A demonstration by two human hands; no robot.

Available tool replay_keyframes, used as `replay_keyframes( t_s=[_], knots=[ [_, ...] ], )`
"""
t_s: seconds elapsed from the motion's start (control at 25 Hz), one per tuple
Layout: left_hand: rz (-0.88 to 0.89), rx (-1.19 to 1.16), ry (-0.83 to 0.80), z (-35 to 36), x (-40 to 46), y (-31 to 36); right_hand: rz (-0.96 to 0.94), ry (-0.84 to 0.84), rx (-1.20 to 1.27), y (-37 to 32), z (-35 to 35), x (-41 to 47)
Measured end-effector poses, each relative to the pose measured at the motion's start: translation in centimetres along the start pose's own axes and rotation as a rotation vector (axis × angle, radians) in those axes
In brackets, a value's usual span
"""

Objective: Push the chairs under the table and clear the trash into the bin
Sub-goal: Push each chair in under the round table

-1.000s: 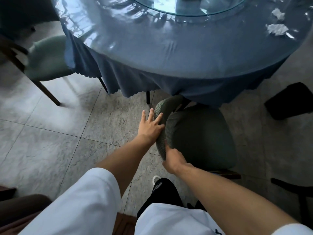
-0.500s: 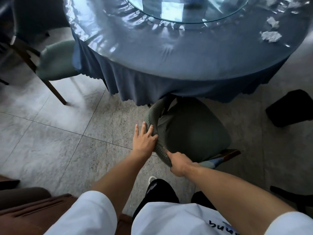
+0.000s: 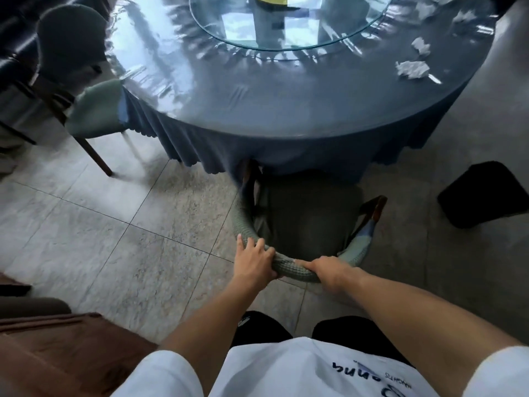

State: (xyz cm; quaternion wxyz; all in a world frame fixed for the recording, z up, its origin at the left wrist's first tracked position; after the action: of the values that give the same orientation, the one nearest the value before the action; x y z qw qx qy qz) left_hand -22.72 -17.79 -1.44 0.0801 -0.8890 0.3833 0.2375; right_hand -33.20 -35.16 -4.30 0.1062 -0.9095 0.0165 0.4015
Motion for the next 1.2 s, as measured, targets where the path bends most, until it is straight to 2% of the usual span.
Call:
replay_keyframes(
  t_s=[0.24, 0.48, 0.6, 0.8, 1.0, 1.2],
  knots=[
    [-0.049, -0.043, 0.064, -0.1, 1.4, 11.7, -0.038, 0.069, -0.132, 11.6, 2.4, -3.9],
    [-0.031, -0.099, 0.088, 0.3, 2.2, 19.6, -0.007, 0.190, -0.203, 19.1, 4.5, -7.8],
    [-0.070, -0.155, 0.087, 0.6, 2.4, 21.2, 0.043, 0.226, -0.090, 19.7, 4.7, -9.4],
    [-0.172, -0.290, 0.042, 0.3, 3.8, 21.2, 0.114, 0.273, 0.312, 18.8, 3.0, -10.5],
    [-0.204, -0.337, 0.013, 1.5, 5.5, 20.7, 0.181, 0.447, 0.223, 18.3, 4.0, -8.9],
    [-0.241, -0.478, 0.077, 2.2, 7.6, 20.6, 0.249, 0.588, 0.288, 18.5, 5.2, -6.2]
  ],
)
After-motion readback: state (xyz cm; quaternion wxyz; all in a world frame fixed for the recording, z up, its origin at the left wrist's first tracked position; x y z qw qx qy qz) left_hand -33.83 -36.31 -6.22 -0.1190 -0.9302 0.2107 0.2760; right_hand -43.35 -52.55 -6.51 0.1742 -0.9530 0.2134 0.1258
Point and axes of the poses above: each hand's wrist, its own x-axis towards the middle knuckle, its own z-axis out of the palm, y = z × x, the point moved 2 cm from there along x, towards the middle knuckle, and after that the axes turned 4 degrees about -x, right-handed, at the moved point
